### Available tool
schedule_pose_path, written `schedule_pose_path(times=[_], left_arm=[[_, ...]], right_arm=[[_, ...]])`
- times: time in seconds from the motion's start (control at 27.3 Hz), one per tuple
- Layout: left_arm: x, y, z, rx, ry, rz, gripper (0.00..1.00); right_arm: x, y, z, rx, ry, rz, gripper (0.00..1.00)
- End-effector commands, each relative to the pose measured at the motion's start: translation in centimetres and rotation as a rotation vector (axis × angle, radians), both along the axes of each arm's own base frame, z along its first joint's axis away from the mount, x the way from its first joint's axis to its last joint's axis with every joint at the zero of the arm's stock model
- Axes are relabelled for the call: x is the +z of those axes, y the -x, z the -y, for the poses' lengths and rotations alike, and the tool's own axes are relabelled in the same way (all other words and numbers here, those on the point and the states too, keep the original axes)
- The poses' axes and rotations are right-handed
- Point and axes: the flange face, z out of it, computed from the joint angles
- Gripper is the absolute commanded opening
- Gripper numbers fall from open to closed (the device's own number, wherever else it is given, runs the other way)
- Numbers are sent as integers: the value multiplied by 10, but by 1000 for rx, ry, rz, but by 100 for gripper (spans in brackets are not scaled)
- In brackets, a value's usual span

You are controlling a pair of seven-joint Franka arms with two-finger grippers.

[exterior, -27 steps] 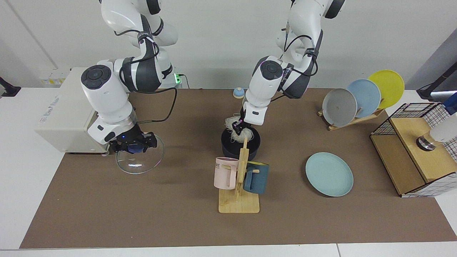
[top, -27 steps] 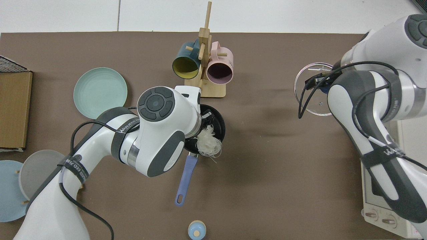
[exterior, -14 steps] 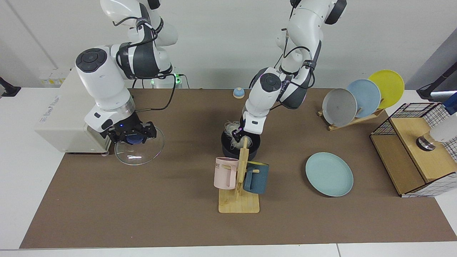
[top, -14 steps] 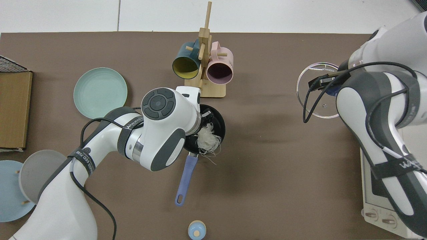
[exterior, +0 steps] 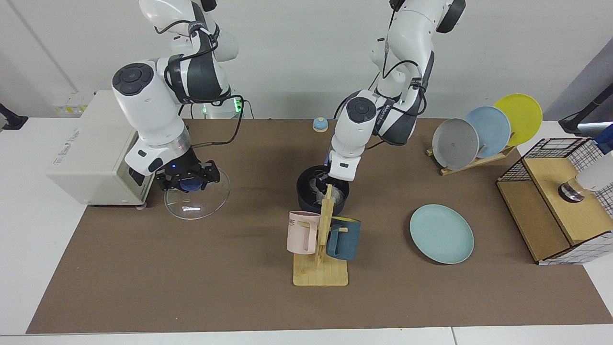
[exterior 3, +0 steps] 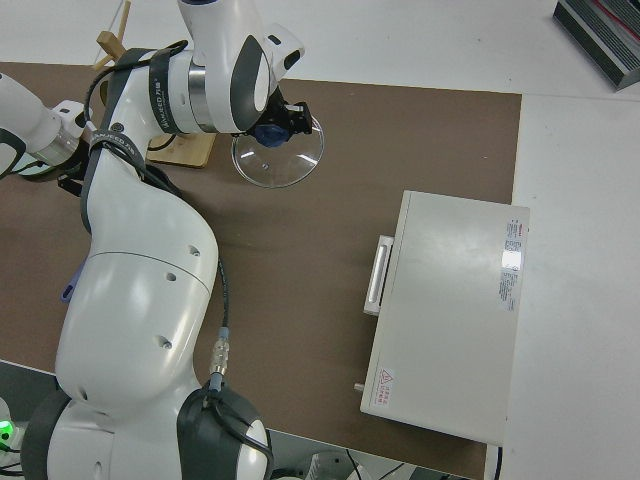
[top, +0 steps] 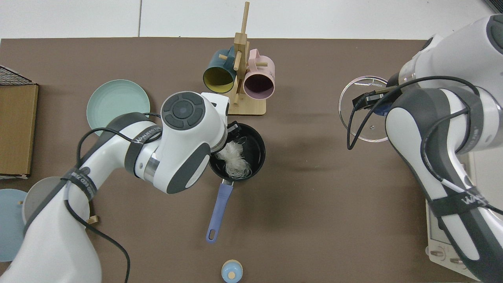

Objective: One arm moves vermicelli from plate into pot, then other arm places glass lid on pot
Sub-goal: 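Withdraw the left gripper while the right gripper lifts the glass lid, then lower the glass lid onto the black pot with the right gripper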

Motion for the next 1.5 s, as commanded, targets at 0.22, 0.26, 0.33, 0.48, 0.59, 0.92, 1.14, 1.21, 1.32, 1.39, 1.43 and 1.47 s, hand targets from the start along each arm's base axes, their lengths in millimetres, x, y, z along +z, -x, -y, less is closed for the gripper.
schedule_pose_path(times=[0.22, 0.26, 0.33, 0.48, 0.59, 0.92, 1.14, 1.21, 1.32, 1.39, 1.43, 1.47], left_arm=[[97, -41, -102, -80, -71, -68, 100], [104, -42, -109, -91, -74, -65, 100], [116, -41, -127, -127, -79, -65, 100], [147, -35, -182, -200, -63, -82, 100], [165, -29, -220, -261, -62, -85, 100], [199, -7, -312, -383, -61, -75, 100], [198, -4, -321, -408, -69, -45, 100], [200, -5, -320, -398, -72, -40, 100], [201, -5, -312, -410, -73, -34, 100], [199, -4, -308, -432, -72, -38, 100], [200, -4, -307, -433, -73, -34, 100], [200, -5, -307, -435, -72, -27, 100]], right_arm=[[7, 30, -74, -67, -31, -6, 0], [7, 32, -83, -80, -31, -7, 0], [7, 36, -98, -101, -25, -7, 0], [10, 48, -140, -125, -9, 16, 0], [10, 60, -172, -155, 6, 25, 0], [-1, 89, -251, -267, -39, 65, 0], [-30, 103, -304, -324, -14, 114, 0], [-37, 103, -310, -343, -17, 114, 0], [-45, 106, -322, -353, -36, 115, 0], [-51, 109, -332, -358, -52, 112, 0], [-54, 109, -335, -369, -58, 112, 0], [-58, 110, -338, -379, -58, 113, 0]])
